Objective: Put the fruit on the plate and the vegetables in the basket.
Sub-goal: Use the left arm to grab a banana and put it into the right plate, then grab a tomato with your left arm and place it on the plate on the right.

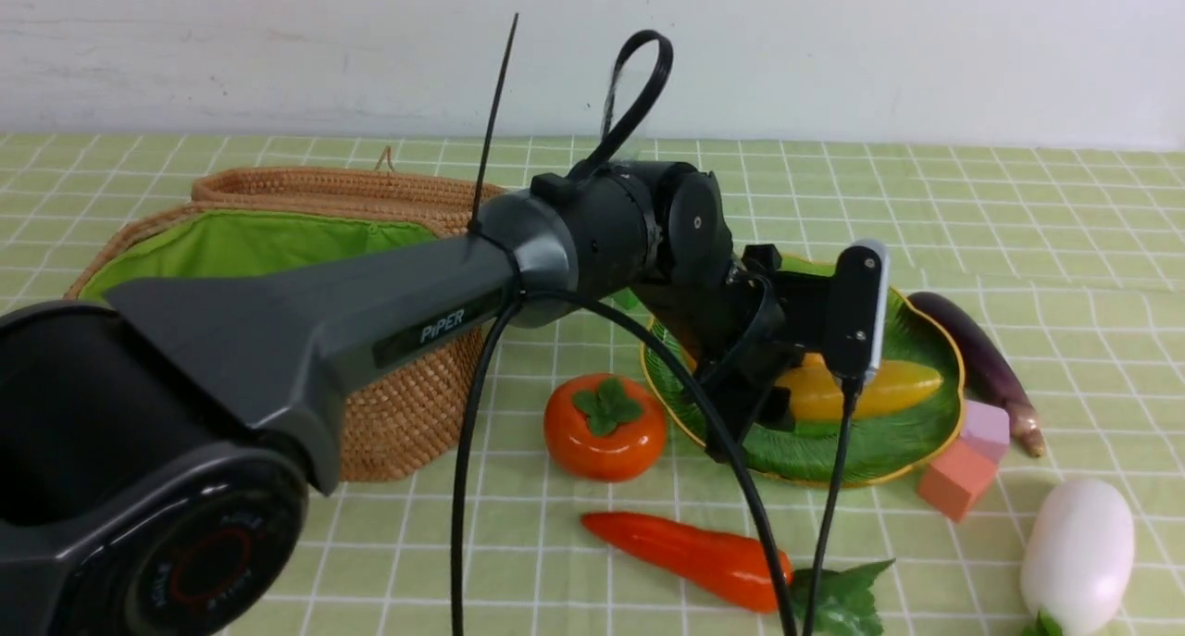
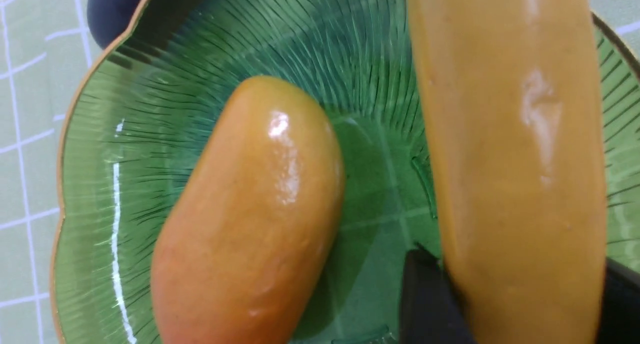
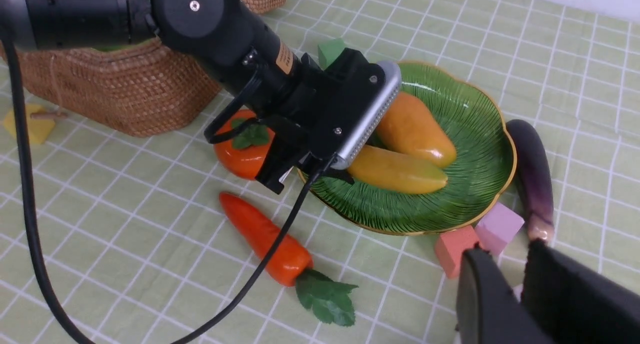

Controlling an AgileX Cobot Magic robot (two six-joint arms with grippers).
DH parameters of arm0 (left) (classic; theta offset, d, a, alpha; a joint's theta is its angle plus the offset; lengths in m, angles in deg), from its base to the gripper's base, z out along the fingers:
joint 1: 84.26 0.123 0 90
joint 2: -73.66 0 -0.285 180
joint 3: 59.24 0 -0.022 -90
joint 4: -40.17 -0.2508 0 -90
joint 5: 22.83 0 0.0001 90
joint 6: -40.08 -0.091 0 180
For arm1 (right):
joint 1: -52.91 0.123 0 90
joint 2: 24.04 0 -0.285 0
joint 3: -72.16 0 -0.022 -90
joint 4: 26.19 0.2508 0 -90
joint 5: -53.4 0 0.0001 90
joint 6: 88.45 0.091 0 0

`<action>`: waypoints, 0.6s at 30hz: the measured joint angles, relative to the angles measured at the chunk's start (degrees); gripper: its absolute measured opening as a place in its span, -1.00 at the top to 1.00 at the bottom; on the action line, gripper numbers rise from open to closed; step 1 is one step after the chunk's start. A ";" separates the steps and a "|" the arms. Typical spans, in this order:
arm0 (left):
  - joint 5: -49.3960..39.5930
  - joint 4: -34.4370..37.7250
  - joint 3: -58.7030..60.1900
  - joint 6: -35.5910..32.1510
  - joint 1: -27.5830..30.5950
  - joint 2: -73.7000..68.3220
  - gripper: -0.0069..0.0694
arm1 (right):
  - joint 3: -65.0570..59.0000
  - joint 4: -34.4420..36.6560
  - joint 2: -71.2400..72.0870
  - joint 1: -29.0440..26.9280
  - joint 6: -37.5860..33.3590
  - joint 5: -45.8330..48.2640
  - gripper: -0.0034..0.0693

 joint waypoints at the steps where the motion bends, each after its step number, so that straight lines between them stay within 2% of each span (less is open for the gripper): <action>1: 0.00 0.16 0.00 0.70 0.00 0.00 -0.34 | 0.00 0.00 0.00 0.00 0.00 0.00 0.52; 2: 0.00 0.24 0.00 0.86 0.00 0.00 -0.34 | 0.00 0.00 0.00 0.00 0.00 0.00 0.52; 4: 0.07 0.36 0.00 2.89 0.00 0.00 -0.62 | 0.00 0.00 0.00 0.00 0.00 0.00 0.52; 7: 0.01 0.43 0.00 5.72 0.00 0.21 -0.86 | 0.00 0.21 0.00 0.00 0.00 0.00 0.52; 11: -2.03 0.43 0.00 9.86 0.00 1.85 -0.91 | 0.00 0.27 0.00 0.00 0.00 0.00 0.51; 13: -6.11 -0.09 0.00 18.31 0.00 5.59 -0.77 | 0.00 0.27 0.00 0.00 0.00 0.42 0.51; 14: -6.46 -0.22 0.00 19.17 0.00 6.27 -0.77 | 0.00 0.27 0.00 0.00 0.00 0.47 0.51; 15: -9.27 -1.94 0.00 27.09 0.00 9.33 -0.60 | 0.00 0.33 0.00 0.00 0.00 1.12 0.51; 16: -10.00 -2.24 0.00 29.28 0.00 9.73 -0.54 | 0.00 0.33 0.00 0.00 0.00 1.12 0.51; 17: -12.86 -5.21 0.00 38.16 0.00 12.93 -0.29 | 0.00 0.40 0.00 0.00 0.00 2.20 0.51; 18: -13.23 -6.08 -0.05 39.25 0.00 13.33 -0.25 | 0.00 0.40 0.00 0.00 0.00 2.30 0.50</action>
